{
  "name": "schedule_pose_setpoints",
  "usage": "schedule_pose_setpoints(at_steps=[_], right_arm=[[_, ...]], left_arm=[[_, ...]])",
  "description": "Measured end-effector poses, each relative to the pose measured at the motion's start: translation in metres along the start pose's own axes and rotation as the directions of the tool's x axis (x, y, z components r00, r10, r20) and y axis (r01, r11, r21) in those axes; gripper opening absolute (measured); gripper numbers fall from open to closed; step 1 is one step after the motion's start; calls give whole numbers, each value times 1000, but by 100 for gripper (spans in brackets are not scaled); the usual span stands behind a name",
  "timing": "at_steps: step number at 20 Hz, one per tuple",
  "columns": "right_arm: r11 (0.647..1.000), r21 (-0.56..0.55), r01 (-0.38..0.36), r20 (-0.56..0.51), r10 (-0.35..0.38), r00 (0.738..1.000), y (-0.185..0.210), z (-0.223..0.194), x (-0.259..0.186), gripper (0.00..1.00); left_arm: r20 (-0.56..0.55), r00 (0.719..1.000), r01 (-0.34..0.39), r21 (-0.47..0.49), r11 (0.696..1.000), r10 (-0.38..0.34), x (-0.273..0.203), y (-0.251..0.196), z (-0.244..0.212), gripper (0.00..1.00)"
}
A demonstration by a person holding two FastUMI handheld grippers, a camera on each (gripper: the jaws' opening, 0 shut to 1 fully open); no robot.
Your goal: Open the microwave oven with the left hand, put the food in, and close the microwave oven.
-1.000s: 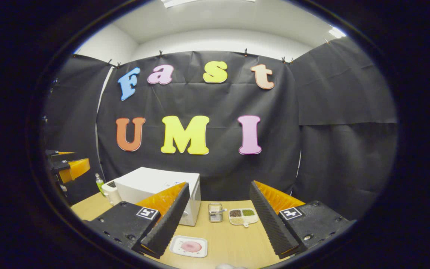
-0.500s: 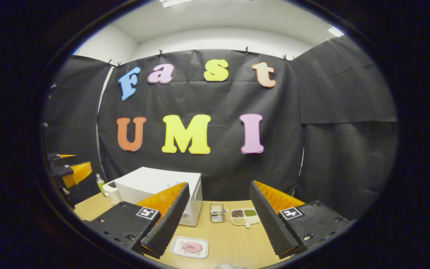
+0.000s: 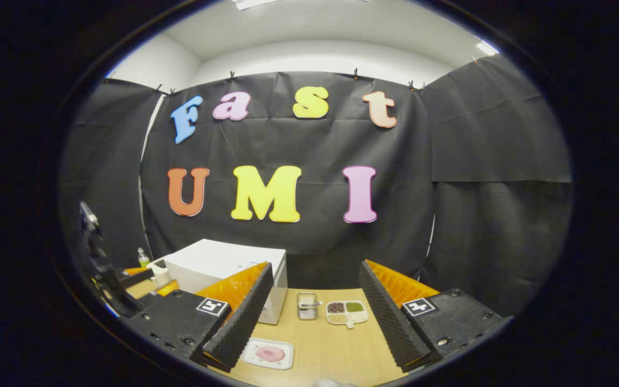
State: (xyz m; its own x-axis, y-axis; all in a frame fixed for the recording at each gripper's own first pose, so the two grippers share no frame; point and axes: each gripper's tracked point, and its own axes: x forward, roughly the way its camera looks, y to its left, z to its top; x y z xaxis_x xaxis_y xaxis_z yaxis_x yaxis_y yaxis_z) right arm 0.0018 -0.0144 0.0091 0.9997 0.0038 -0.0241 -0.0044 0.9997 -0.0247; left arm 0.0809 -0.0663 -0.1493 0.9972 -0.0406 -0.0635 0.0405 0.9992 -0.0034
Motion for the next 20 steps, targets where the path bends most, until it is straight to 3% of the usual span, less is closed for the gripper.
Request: schedule_pose_setpoints(at_steps=[5,7,8,9,10,16,20], right_arm=[[997,-64,35,-13,-36,999,-10,4,-10,100],[996,-74,44,-30,-46,998,-13,1,-11,96],[996,-74,52,-38,-55,998,-16,0,-13,100],[995,-74,62,-46,-66,997,-20,-2,-12,96],[995,-75,72,-55,-76,996,-22,-5,-12,100],[989,-96,115,-97,-124,988,-33,-20,-7,100],[989,-95,114,-108,-125,986,-30,-23,2,100]], left_arm=[[-98,995,20,-25,999,-23,64,-39,-71,96],[-102,994,30,-19,999,-32,88,-52,-82,96],[-97,995,33,-9,999,-34,98,-57,-86,95],[-97,995,36,-5,999,-37,108,-60,-90,95],[-105,994,40,-9,999,-41,118,-64,-98,95],[-156,987,28,-43,999,-34,156,-67,-121,96],[-164,986,18,-44,999,-25,159,-66,-122,84]])
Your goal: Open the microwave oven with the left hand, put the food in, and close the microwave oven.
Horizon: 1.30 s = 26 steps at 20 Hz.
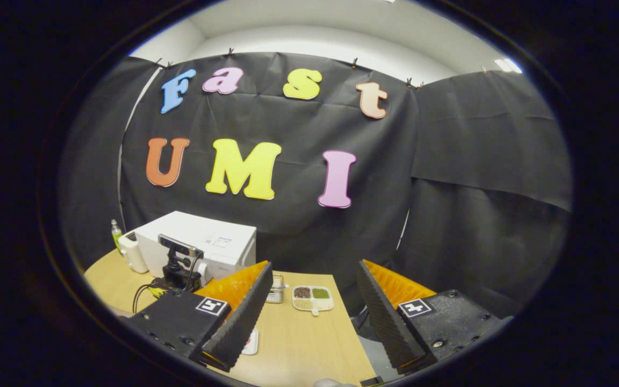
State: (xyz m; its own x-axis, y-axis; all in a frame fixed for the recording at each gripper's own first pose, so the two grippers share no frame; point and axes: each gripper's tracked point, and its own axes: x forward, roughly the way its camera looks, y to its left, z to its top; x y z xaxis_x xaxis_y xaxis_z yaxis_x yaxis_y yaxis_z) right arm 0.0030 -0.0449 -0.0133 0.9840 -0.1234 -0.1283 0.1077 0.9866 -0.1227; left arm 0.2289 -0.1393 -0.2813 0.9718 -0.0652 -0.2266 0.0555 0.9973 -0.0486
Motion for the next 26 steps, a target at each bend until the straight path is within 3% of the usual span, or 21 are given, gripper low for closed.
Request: schedule_pose_setpoints(at_steps=[4,5,6,9,11,12,13,18,26], right_arm=[[1000,-3,-11,-2,11,1000,8,-1,7,100],[1000,-2,-15,-5,15,1000,10,-1,8,100],[1000,-1,-19,-7,19,1000,13,-2,9,100],[1000,-11,-25,-7,25,1000,18,-3,8,100],[999,-12,-34,-8,34,999,23,-3,8,96],[999,-12,-35,-9,35,999,24,-3,8,100],[999,-12,-38,-8,38,999,25,-3,7,96],[999,-15,-43,-10,43,999,25,-7,3,100],[996,10,-94,-19,94,995,38,-18,-6,97]], left_arm=[[-14,998,58,-26,998,-58,0,-14,-5,46],[-11,998,57,-18,998,-58,-2,-13,-3,27],[-15,998,60,-18,998,-60,0,-11,-4,28],[-20,997,74,-18,997,-75,-1,-12,-5,12],[-25,995,93,-15,996,-93,1,-12,-8,7],[-21,994,104,-9,995,-104,-2,-12,-6,7],[-26,993,113,-7,994,-113,-3,-12,-7,7],[-46,989,137,-12,991,-137,-6,-12,-9,8],[-44,983,176,15,984,-176,-107,20,-34,7]])
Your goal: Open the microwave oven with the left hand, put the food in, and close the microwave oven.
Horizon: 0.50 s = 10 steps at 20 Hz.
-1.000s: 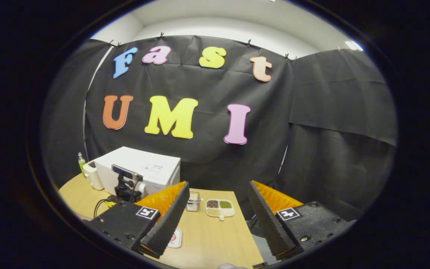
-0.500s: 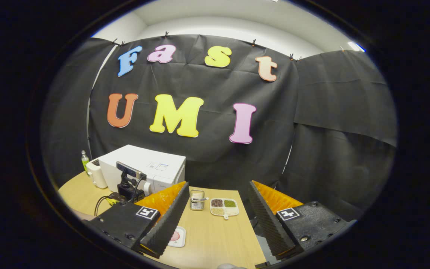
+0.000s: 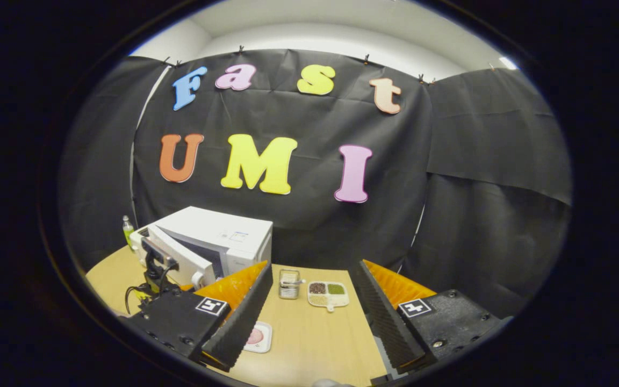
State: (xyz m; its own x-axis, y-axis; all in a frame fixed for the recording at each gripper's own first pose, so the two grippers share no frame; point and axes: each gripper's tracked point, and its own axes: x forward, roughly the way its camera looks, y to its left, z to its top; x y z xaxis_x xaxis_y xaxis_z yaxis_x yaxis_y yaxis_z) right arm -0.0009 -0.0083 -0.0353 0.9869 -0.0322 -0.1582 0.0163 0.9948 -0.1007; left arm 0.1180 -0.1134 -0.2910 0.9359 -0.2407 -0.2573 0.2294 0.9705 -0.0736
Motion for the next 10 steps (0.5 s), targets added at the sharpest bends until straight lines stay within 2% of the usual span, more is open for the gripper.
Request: schedule_pose_setpoints(at_steps=[5,8,9,10], right_arm=[[997,2,-72,6,72,997,30,-7,-4,100],[994,5,-106,-7,106,994,44,-12,-8,97],[994,4,-112,-8,112,994,46,-13,-11,100],[993,3,-116,-4,116,993,48,-12,-13,100]], left_arm=[[-25,999,-25,9,1000,25,-44,20,-15,7],[-15,996,-86,20,996,86,-62,36,-16,11],[-21,991,-128,31,991,128,-66,47,-20,22],[-26,988,-154,32,988,155,-69,55,-21,53]])
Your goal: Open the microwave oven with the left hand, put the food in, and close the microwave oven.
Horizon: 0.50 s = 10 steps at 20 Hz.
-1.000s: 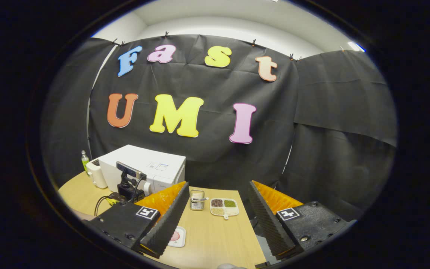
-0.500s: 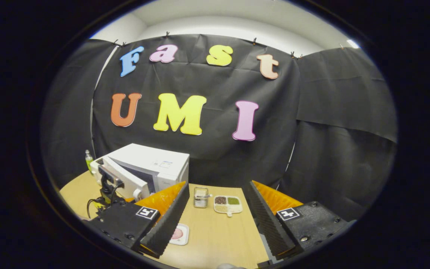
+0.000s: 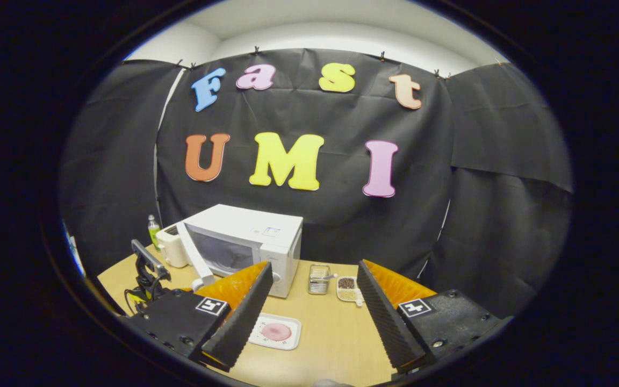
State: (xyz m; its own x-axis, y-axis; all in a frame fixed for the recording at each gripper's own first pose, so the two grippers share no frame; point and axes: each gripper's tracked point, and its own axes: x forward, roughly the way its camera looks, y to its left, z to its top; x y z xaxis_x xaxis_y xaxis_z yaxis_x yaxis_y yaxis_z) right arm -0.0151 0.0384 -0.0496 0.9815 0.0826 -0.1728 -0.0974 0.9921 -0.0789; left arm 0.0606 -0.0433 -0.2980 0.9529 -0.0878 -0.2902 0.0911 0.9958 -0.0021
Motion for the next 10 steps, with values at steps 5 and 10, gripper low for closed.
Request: schedule_pose_setpoints(at_steps=[5,10], right_arm=[[1000,-11,-7,6,7,1000,3,-2,-10,100],[1000,-8,-26,-10,26,1000,10,-13,-13,100]], left_arm=[[-8,999,-31,-10,999,31,-15,16,-2,95],[8,998,-67,7,998,67,-38,39,-4,95]])
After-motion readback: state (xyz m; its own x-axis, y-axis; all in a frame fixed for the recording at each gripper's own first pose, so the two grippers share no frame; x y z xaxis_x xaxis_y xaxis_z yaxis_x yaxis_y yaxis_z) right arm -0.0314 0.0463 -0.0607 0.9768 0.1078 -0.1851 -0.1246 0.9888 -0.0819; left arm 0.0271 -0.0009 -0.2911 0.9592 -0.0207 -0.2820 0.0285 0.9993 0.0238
